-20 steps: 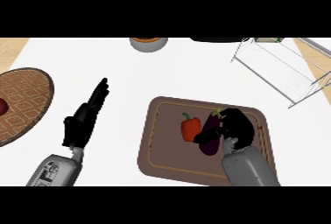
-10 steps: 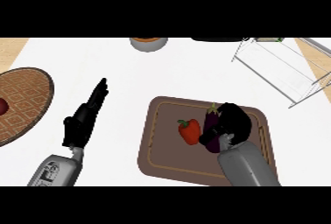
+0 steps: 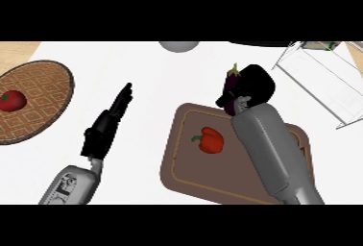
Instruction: Pick the eggplant from the tray and place it in the tiered shelf
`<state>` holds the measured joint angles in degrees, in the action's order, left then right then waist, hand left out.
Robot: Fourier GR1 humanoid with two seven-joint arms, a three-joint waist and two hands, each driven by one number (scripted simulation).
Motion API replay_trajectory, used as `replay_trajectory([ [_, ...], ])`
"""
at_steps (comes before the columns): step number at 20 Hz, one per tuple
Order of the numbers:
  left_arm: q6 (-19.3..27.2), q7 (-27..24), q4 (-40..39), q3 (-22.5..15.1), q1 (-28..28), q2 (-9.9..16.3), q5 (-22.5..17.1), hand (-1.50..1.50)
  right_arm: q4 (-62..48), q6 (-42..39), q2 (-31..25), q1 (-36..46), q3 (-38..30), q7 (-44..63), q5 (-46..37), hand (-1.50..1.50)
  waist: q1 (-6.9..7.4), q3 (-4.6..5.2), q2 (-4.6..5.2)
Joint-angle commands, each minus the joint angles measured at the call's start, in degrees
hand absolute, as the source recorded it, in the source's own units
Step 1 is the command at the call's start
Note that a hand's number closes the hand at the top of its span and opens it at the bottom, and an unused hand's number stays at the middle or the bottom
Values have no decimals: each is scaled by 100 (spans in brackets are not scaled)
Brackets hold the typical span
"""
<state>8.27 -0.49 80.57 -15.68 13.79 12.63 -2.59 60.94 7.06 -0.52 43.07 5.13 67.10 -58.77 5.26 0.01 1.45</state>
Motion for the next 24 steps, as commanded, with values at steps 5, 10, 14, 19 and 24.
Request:
replay_trajectory([
  [5, 74, 7, -208, -21, 108, -122, 82, 0, -553, 2111, 49, 1293, -509, 757, -1027, 150, 28, 9, 13],
  [10, -28, 240, -104, 87, 346, -40, -4, 0, -1056, 2323, 49, 2111, -796, 1132, -1740, 150, 11, 13, -26],
  [14, -69, 90, -200, 187, 218, 62, -15, 0, -1553, 1951, 7, 2713, -1055, 1552, -2637, 150, -86, 26, -46],
  [19, 43, 180, -94, 217, 121, 34, 14, 0, -1790, 1708, -15, 3311, -1380, 1801, -3500, 150, -198, 21, -99],
  [24, 42, 83, -62, 145, 37, -25, 66, 0, -2112, 1532, -261, 3564, -1816, 1808, -4326, 150, -236, 20, -80],
])
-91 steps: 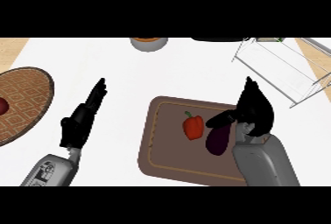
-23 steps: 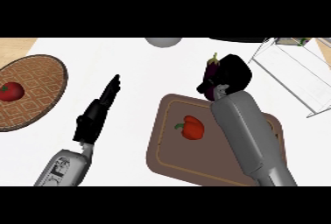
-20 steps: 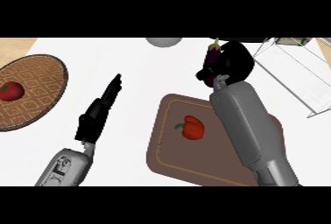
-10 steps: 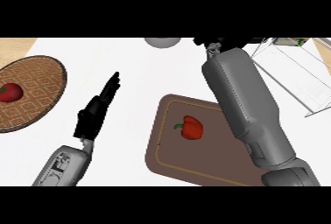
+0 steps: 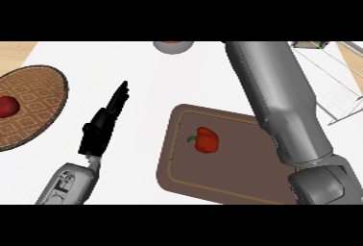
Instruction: Pick the eggplant from the tray and place it in the tiered shelf
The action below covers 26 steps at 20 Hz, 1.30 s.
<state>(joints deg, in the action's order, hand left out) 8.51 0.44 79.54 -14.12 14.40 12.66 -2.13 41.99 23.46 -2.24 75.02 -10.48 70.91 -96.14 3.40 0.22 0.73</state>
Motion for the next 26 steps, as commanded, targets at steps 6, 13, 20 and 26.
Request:
replay_trajectory([
  [6, -100, -59, 26, 103, -124, 74, -48, 0, -349, -383, -239, 825, -672, 1432, -1167, 150, -104, -8, -24],
  [13, -160, -59, 179, 183, -308, 192, -56, 0, -538, -297, -512, 881, -960, 1430, -1770, 150, -87, -13, -27],
  [20, 111, 17, 81, -15, -65, -164, 215, 0, -671, -446, -757, 1084, -1336, 1216, -2097, 150, -131, -15, -3],
  [26, -148, 34, 263, 240, -277, 94, 4, 0, -1082, -560, -1237, 1135, -1514, 675, -2346, 150, -89, -17, -12],
])
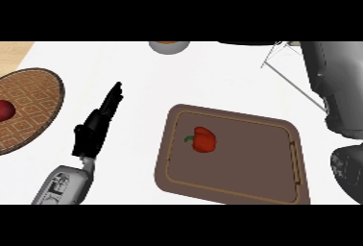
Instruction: Pick the eggplant from the tray and place it in the tiered shelf
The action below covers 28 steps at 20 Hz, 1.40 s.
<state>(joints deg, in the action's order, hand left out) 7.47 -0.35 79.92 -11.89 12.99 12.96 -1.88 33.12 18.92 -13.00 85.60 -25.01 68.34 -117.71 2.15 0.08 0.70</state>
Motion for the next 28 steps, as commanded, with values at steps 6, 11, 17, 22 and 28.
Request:
replay_trajectory([
  [6, 3, 133, -22, -78, 2, -156, 99, 0, -320, 39, -303, -219, -151, 780, -417, 150, -38, -4, 2],
  [11, -44, 146, 192, -52, -14, -158, 103, 0, -768, 830, -656, -518, -222, 226, -442, 150, 61, -8, 45],
  [17, -121, 44, 62, 93, -84, -58, 33, 0, -80, 2148, -793, -811, -642, -131, 12, 150, 47, -20, 57],
  [22, -143, 57, 190, 66, -207, -54, 69, 0, -118, 2702, -914, -1087, -929, -461, 268, 150, 39, -15, 28],
  [28, -67, 166, 2, 43, -23, -205, 215, 0, -418, 3016, -1168, -1156, -1082, -884, 575, 150, -43, -13, 1],
])
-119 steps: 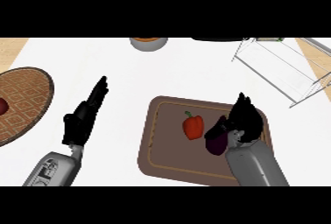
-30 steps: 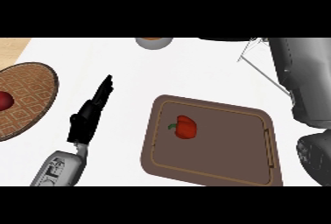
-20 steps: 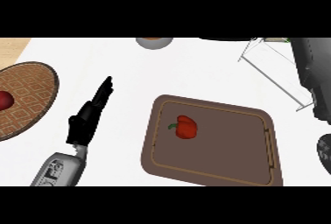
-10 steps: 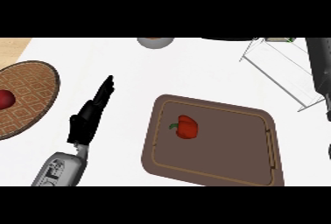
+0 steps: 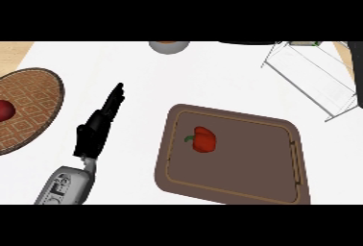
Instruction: Pick the eggplant from the tray and place it in the tiered shelf
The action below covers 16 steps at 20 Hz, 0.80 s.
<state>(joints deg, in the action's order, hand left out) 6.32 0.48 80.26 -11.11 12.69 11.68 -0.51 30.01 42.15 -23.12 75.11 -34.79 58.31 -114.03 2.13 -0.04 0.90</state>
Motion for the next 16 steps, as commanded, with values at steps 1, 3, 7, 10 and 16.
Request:
replay_trajectory([
  [1, -146, -78, -72, 169, 127, 104, -59, 0, -146, 821, 56, -141, -32, 431, 40, 150, 1, 2, -1],
  [3, -46, 29, 137, 66, -34, 0, -52, 0, -244, -751, -396, -46, -101, 1133, -552, 150, 33, 15, -3],
  [7, 105, -4, 8, -41, -45, -174, 115, 0, 53, -402, -278, -415, -123, 1743, -878, -150, -30, 6, -17],
  [10, -56, 25, -17, 99, 21, -7, 44, 0, 264, -506, 29, -459, -78, 2095, -1141, -150, -25, 7, -25],
  [16, 38, -85, -116, 67, -116, -155, 108, 0, 884, 198, 380, -580, -403, 1703, -715, -150, -129, 5, -59],
])
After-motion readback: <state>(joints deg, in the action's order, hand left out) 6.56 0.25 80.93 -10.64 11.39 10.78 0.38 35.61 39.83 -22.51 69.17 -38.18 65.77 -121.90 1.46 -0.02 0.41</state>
